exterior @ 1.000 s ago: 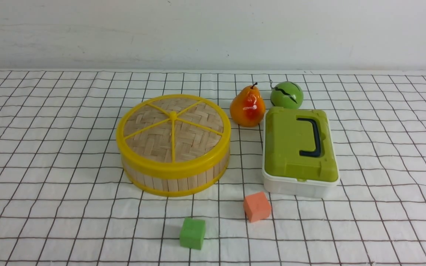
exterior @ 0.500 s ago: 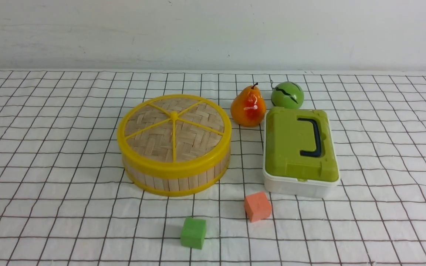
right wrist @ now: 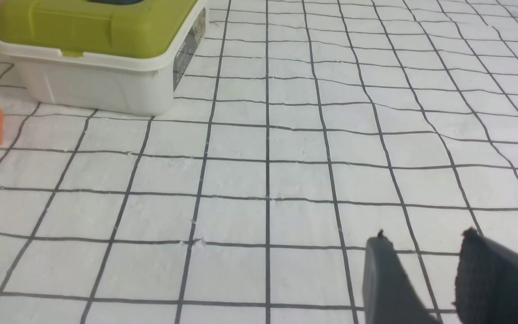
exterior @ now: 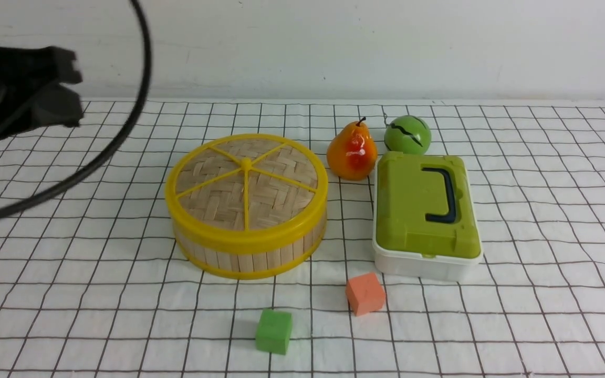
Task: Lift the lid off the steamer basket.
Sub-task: Use the left arm to lift the lid of the steamer
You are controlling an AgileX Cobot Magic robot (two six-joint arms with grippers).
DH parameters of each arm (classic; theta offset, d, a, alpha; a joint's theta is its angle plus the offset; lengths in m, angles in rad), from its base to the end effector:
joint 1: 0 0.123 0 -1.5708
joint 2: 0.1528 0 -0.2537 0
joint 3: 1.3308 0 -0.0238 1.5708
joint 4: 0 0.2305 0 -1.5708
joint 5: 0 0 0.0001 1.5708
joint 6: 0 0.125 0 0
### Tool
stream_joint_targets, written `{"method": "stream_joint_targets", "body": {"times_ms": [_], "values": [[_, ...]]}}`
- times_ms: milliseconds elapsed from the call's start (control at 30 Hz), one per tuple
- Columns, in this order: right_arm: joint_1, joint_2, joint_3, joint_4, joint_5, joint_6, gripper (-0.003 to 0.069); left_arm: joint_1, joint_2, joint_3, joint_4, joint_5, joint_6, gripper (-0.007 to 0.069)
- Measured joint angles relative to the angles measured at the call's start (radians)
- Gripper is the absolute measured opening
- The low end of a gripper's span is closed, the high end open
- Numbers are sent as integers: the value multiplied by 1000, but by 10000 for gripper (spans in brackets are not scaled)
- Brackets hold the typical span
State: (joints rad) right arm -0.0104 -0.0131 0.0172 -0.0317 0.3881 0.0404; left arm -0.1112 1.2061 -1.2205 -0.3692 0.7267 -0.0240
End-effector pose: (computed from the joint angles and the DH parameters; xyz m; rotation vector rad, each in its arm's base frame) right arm 0.0957 -0.0025 0.1636 0.0284 1.8754 -0.0108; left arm 0.2693 -0.0602 0.3504 -0.0706 2.1836 -0.5001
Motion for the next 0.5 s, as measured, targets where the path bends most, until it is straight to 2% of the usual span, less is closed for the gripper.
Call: {"method": "stream_joint_targets", "body": {"times_ms": [100, 233, 367, 500], "values": [[0, 0, 0, 0, 0, 0, 239, 0, 157, -128, -118, 95, 103, -13], [0, 0, 0, 0, 0, -1, 239, 0, 270, -239, -145, 160, 136, -13], [0, 0, 0, 0, 0, -1, 239, -45, 405, -375, -56, 201, 120, -13], [0, 0, 0, 0, 0, -1, 239, -149, 501, -477, 125, 203, 68, -13]]}}
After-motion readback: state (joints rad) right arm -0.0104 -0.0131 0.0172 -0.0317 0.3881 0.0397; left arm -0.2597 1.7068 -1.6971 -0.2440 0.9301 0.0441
